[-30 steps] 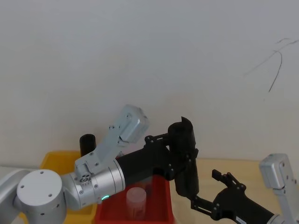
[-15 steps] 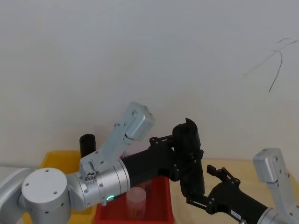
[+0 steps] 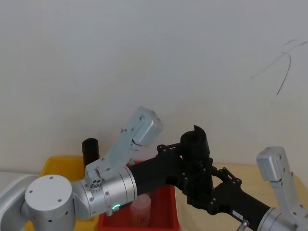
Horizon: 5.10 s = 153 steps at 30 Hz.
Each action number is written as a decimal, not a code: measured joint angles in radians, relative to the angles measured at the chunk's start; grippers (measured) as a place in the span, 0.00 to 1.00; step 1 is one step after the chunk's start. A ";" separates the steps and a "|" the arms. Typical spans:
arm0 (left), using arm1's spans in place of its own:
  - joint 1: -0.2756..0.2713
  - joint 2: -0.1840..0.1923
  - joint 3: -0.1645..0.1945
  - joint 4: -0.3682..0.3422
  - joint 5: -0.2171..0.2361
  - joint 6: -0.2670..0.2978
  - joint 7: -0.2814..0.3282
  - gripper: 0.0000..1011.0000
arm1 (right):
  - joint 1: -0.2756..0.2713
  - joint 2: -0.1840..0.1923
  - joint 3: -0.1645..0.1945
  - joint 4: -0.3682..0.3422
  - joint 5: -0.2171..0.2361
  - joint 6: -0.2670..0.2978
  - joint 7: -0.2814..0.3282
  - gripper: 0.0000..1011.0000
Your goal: Pick up the garbage bag with the one hand and transfer it to the other hand.
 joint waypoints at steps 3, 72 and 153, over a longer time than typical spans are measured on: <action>0.001 0.002 0.003 -0.003 -0.003 0.002 0.002 0.47 | 0.007 -0.002 -0.004 0.005 0.005 -0.002 0.003 0.99; 0.014 0.034 -0.024 0.005 -0.025 -0.013 0.033 0.99 | 0.027 0.001 0.022 0.009 -0.010 0.043 -0.050 0.55; 0.085 0.080 -0.191 0.152 0.101 -0.046 0.260 0.99 | 0.199 0.020 0.026 0.268 -0.134 0.134 -0.071 0.99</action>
